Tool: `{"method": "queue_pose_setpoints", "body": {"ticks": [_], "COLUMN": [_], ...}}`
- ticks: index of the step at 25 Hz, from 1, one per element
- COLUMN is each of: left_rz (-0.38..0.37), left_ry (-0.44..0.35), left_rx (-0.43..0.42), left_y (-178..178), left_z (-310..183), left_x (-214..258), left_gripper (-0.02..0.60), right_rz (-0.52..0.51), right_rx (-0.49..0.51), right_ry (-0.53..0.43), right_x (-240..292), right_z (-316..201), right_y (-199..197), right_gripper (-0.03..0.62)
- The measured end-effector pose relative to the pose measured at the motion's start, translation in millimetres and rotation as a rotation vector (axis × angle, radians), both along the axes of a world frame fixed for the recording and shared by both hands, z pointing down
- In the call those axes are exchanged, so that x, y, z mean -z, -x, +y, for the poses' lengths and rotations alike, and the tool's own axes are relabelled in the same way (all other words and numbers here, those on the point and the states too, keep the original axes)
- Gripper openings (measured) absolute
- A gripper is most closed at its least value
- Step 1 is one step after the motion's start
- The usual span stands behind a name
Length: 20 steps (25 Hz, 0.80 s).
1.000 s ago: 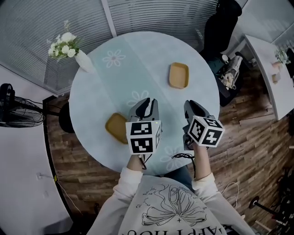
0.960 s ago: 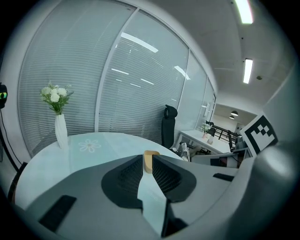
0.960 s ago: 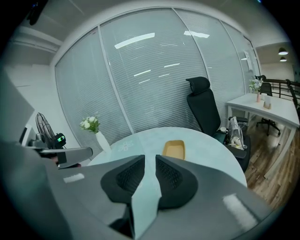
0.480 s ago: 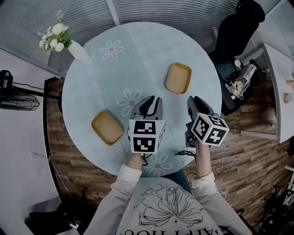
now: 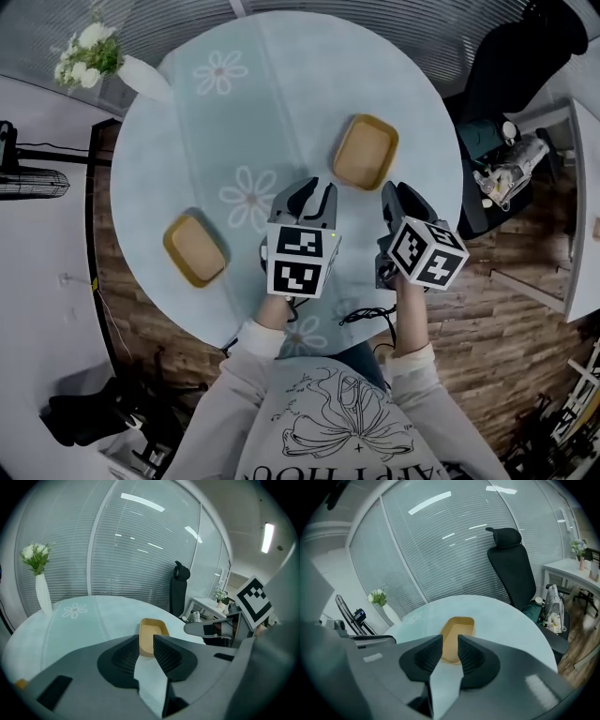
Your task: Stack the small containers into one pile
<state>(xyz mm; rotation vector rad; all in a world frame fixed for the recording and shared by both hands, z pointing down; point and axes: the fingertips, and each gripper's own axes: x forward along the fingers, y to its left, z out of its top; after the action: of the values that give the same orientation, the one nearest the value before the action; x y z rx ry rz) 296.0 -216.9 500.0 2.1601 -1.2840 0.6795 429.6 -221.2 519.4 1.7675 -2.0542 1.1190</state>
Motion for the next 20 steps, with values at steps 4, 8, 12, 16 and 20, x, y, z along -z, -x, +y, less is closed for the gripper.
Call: {"method": "queue_pose_setpoints", "body": {"ticks": [4,8,12,16,20], "left_rz": [-0.012,-0.033,-0.042,-0.047,-0.049], "left_ry": [0.045,0.079,0.111,0.130,0.152], "left_rx": [0.013,0.026,0.037,0.054,0.065], "left_y": [-8,-14,-20,-25,-25], "left_z": [-11,-22,-34,-42,-48], "left_x": [-23,-44,-63,-76,-89], "left_gripper": [0.100,0.116,0.118,0.118,0.118], "right_rz": [-0.006,-0.025,-0.037,-0.050,-0.052], "right_rx": [0.016,0.022,0.032,0.043,0.062], "right_ry": [0.042,0.085,0.110,0.130,0.153], "right_x": [-23,-45,-60,-71,-81], "right_z": [-8,-15,-24,-29,-33], "right_y": [-2,-8,-11,-11,-7], "right_gripper": [0.123,0.129,0.129,0.129,0.129]}}
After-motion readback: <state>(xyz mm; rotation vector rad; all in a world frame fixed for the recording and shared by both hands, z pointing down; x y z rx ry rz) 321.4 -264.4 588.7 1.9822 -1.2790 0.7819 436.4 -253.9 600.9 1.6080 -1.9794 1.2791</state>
